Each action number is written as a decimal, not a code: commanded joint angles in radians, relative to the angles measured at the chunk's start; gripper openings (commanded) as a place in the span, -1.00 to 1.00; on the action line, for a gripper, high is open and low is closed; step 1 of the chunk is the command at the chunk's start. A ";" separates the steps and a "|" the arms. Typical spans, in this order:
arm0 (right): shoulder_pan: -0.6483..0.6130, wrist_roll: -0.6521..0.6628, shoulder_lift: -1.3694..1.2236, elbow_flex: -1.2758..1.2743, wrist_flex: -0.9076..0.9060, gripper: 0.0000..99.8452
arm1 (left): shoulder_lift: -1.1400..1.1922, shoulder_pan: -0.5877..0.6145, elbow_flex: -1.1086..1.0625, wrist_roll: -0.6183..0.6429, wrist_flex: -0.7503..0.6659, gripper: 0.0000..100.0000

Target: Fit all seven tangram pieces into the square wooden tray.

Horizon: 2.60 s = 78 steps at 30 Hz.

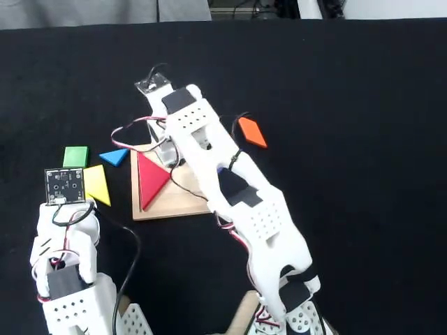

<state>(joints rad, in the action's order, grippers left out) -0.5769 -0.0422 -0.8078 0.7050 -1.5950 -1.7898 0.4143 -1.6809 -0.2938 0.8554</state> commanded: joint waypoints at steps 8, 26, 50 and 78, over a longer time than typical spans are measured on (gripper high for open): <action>-0.089 -0.002 -0.071 0.122 -0.041 -0.98 | -0.009 -0.012 -0.015 -0.002 0.000 -0.92; 0.213 0.129 0.208 0.306 -0.172 -0.98 | -0.011 -0.124 -0.010 -0.002 0.000 -0.91; 0.347 0.232 1.353 -1.488 0.552 -0.98 | -0.009 -0.153 0.047 -0.483 0.235 -0.91; 0.345 0.236 1.547 -1.900 0.928 -0.97 | 1.269 -0.090 1.251 0.192 0.563 -0.89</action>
<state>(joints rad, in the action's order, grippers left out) -0.2424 0.1880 0.7004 -1.1976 -0.6882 -0.6912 0.3161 -0.6114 -0.2279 1.3940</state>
